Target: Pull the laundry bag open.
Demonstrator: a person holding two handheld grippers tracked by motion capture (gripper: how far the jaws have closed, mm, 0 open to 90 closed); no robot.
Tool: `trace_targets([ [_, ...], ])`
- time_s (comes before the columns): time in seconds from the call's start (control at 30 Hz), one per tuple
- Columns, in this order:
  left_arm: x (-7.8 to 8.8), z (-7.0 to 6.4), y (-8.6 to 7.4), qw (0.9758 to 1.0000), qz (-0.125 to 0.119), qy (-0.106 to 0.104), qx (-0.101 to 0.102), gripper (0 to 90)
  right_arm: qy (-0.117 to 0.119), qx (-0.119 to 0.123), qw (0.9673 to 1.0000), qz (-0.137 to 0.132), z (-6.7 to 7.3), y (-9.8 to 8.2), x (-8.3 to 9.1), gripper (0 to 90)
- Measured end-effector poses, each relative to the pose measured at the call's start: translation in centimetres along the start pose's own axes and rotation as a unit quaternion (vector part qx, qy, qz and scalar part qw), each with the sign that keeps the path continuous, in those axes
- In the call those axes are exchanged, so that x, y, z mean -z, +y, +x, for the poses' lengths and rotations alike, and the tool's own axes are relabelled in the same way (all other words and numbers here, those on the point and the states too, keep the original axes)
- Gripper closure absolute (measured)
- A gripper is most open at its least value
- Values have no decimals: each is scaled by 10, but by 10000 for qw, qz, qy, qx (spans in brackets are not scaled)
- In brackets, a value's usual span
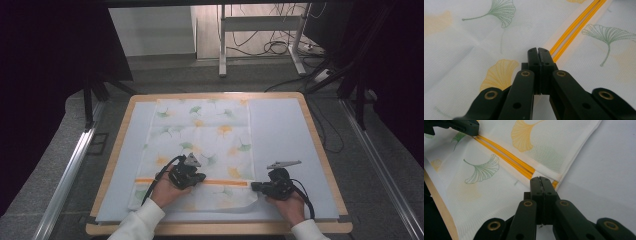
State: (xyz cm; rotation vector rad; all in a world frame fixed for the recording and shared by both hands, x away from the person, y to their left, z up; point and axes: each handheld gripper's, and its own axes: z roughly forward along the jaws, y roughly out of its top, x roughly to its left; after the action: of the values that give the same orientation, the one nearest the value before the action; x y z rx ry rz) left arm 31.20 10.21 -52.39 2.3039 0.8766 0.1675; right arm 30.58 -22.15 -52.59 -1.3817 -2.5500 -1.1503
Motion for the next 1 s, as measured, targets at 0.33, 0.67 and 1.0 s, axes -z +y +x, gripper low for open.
trace_targets([
  [0.33, 5, 5, -6, 9999, 6, 98, 115, 900, -4, 3, 10000, -8, 0, 0, 0, 894],
  [0.67, 11, 12, -12, 9997, 2, 154, 205, 900, -6, 10, 10000, -5, 0, 0, 0, 894],
  [1.0, 14, 13, -17, 9996, -15, 182, 207, 900, -24, 22, 10000, -1, 0, 0, 0, 894],
])
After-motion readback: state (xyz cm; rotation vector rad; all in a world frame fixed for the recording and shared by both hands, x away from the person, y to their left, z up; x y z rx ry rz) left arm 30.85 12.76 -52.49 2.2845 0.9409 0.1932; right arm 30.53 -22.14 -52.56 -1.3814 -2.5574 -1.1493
